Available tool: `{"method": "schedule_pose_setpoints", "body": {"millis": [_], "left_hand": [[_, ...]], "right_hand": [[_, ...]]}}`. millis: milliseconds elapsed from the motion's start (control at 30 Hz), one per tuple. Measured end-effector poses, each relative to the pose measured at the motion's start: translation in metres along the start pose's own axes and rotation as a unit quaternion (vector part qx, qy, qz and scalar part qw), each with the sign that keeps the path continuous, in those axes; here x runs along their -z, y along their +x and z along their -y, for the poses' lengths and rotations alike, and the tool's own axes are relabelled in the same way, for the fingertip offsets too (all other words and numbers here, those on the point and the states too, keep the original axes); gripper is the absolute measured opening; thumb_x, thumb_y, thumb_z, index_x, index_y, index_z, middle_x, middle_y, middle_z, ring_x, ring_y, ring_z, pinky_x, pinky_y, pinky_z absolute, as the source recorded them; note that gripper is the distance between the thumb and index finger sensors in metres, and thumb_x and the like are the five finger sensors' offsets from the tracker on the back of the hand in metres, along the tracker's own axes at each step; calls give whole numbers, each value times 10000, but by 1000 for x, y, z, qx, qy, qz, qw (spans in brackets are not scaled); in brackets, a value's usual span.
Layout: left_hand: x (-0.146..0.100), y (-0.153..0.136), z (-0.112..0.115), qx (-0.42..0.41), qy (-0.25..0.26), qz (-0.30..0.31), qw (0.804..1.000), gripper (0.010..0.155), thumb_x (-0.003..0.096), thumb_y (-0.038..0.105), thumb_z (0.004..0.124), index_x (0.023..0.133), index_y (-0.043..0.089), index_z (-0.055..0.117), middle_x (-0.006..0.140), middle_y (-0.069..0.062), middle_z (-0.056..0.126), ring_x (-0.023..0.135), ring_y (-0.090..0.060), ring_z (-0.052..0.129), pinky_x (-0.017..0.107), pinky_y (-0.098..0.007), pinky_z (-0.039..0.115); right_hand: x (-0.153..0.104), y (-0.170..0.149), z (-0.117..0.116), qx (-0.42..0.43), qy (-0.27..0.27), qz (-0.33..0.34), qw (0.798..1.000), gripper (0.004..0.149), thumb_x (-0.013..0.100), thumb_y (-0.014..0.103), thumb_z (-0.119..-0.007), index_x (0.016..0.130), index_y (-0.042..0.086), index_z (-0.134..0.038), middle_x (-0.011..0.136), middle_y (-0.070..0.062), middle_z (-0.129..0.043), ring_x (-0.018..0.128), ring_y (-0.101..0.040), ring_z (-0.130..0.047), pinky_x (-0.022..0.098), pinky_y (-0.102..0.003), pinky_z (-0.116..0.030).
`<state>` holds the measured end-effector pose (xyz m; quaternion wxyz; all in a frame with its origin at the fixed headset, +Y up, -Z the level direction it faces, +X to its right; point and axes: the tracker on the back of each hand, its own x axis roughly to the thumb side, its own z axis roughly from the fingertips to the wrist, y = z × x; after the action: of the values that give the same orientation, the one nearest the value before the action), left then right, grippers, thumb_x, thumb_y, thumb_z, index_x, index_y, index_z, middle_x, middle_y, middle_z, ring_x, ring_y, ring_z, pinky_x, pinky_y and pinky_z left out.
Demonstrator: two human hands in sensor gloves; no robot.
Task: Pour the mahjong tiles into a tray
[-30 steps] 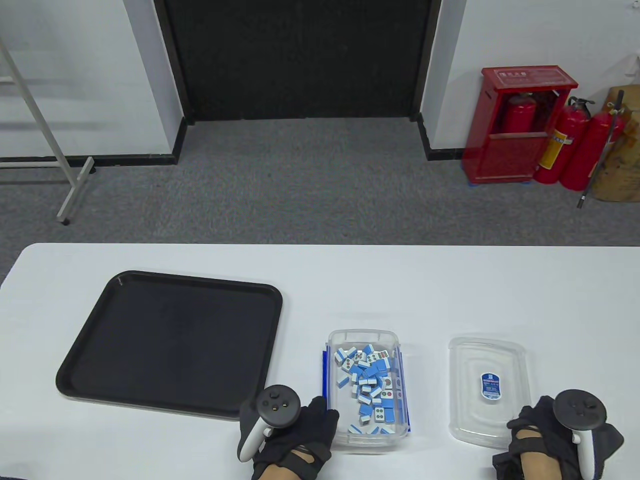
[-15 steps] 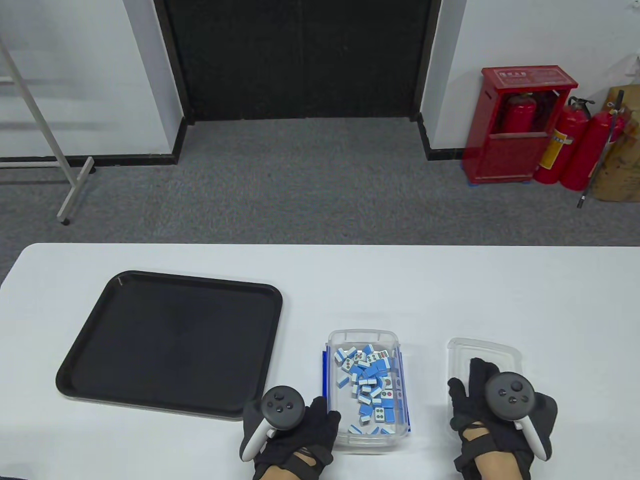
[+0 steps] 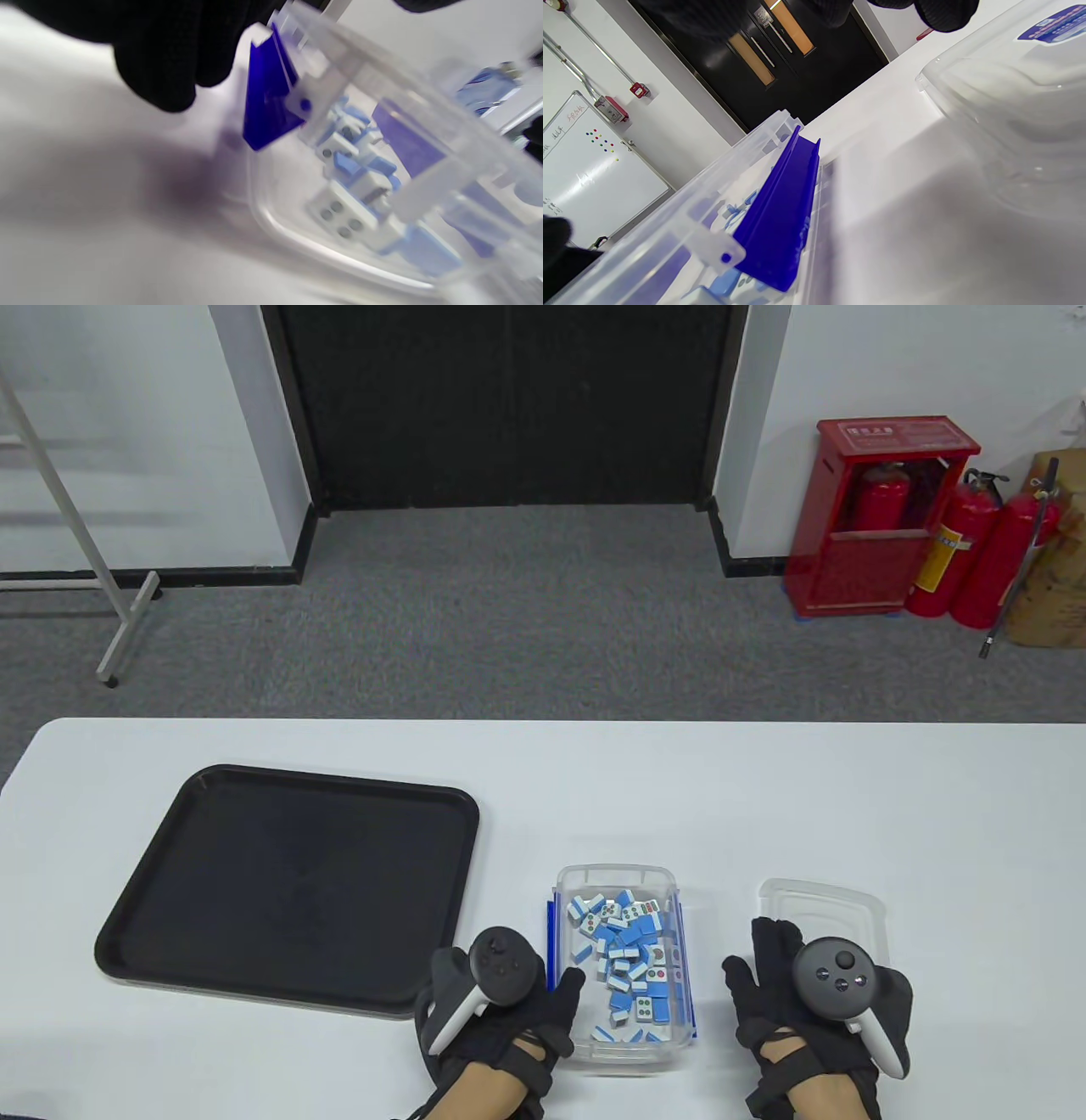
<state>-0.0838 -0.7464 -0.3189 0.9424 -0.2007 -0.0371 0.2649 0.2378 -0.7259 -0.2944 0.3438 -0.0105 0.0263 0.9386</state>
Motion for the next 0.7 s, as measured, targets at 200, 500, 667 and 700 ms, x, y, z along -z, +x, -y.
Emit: {"method": "schedule_pose_setpoints", "body": {"millis": [200, 500, 667, 700], "left_hand": [[19, -2, 21, -46, -115, -78, 989, 797, 537, 607, 614, 947, -76, 580, 728, -254, 846, 416, -384, 1004, 212, -436, 845], [26, -22, 31, -188, -156, -114, 963, 687, 553, 537, 687, 972, 7, 566, 764, -193, 791, 468, -348, 958, 256, -404, 821], [25, -16, 33, -169, -120, -130, 970, 606, 546, 493, 685, 916, 16, 638, 673, -183, 822, 379, -323, 978, 214, -376, 834], [24, -16, 34, -178, -113, -130, 969, 602, 549, 486, 686, 907, 5, 643, 666, -190, 824, 374, -325, 979, 216, -378, 834]], "right_hand": [[3, -1, -6, 18, 15, -1, 1000, 728, 462, 455, -655, 1016, 27, -454, 1028, -342, -367, 856, -622, -519, 599, -763, -355], [7, -14, -14, 30, 36, -28, 998, 725, 461, 451, -655, 1014, 25, -460, 1026, -345, -363, 851, -622, -528, 598, -762, -357], [7, -27, -14, 40, 35, -55, 997, 726, 459, 448, -657, 1009, 15, -465, 1021, -346, -357, 860, -600, -523, 600, -758, -359], [7, -27, -13, 42, 32, -55, 997, 726, 459, 447, -658, 1009, 13, -466, 1020, -349, -357, 858, -603, -525, 599, -759, -358]]}}
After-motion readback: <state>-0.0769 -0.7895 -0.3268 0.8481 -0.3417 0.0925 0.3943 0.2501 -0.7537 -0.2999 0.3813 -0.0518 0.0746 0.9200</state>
